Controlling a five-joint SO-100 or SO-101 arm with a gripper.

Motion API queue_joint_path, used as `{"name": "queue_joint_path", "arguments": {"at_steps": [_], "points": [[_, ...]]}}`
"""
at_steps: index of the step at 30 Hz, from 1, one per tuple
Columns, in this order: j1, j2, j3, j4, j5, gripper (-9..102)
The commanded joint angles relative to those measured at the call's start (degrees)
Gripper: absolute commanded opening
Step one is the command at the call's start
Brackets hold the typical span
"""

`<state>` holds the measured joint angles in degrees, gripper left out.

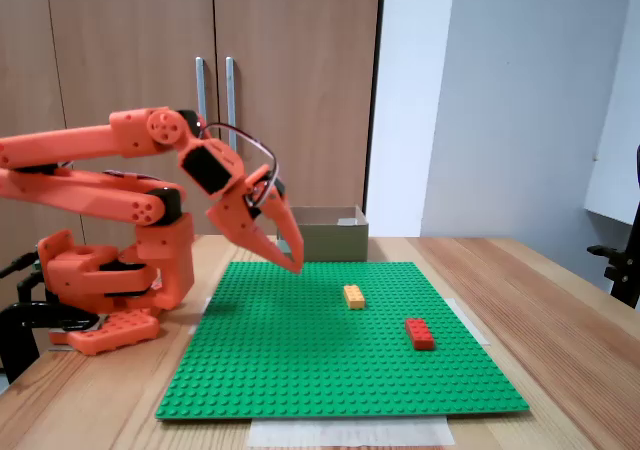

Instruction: Pick the red lego block and put it in the box.

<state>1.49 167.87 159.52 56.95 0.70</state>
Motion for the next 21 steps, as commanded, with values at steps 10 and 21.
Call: {"name": "queue_joint_path", "arguments": {"at_steps": [10,21], "points": [[2.6,-21.7,-23.6,3.6,1.6,-1],[8.4,-35.1,-37.4,8.9,-2.2,5]]}}
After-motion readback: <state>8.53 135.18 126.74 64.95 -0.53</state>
